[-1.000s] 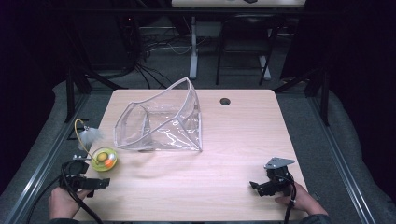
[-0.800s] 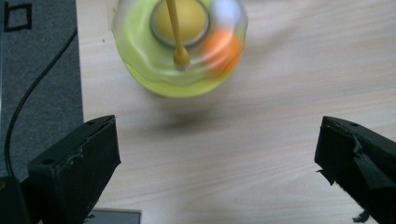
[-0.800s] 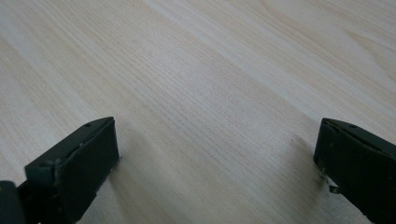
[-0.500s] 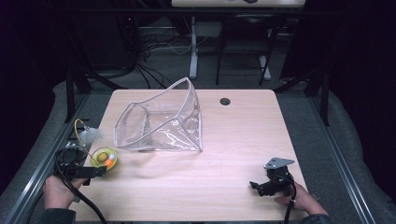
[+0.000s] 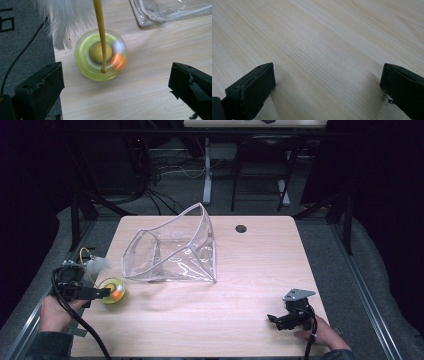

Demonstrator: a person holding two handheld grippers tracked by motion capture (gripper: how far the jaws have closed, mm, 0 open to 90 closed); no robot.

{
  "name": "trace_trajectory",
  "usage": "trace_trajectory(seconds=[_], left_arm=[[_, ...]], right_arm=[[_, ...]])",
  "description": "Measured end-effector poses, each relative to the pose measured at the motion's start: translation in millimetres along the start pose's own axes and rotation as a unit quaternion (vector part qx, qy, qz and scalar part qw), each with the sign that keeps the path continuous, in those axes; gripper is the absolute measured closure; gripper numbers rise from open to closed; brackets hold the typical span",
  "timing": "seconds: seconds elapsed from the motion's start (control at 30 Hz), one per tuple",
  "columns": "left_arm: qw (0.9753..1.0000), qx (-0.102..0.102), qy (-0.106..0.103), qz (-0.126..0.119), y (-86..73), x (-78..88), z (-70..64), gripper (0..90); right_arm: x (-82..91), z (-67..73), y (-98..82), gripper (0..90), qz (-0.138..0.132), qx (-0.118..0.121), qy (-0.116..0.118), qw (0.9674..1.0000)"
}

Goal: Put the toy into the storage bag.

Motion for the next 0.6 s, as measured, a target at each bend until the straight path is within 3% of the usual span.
trace_trajectory(seconds=[0.3, 0.6], left_arm=[[0.9998, -0.008, 0.019, 0.003, 17.1, 12.8, 9.4, 1.4], [0.9992, -0.021, 0.032, -0.013, 38.2, 33.8, 15.7, 26.0]], right_arm=[[0.2, 0.1, -0.1, 0.0, 0.002, -0.001, 0.000, 1.0000], [0.0, 0.0, 0.0, 0.0, 0.000, 0.000, 0.000, 1.0000]])
Point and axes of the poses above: each handheld gripper's, and its own axes: x roughly backward along the jaws, y roughly out of its top, z roughly to its left, the point moved 4 cm from there along -x, roughly forward along the jaws, and after that the axes turned 12 degrees about -x, right-handed, at the moved point
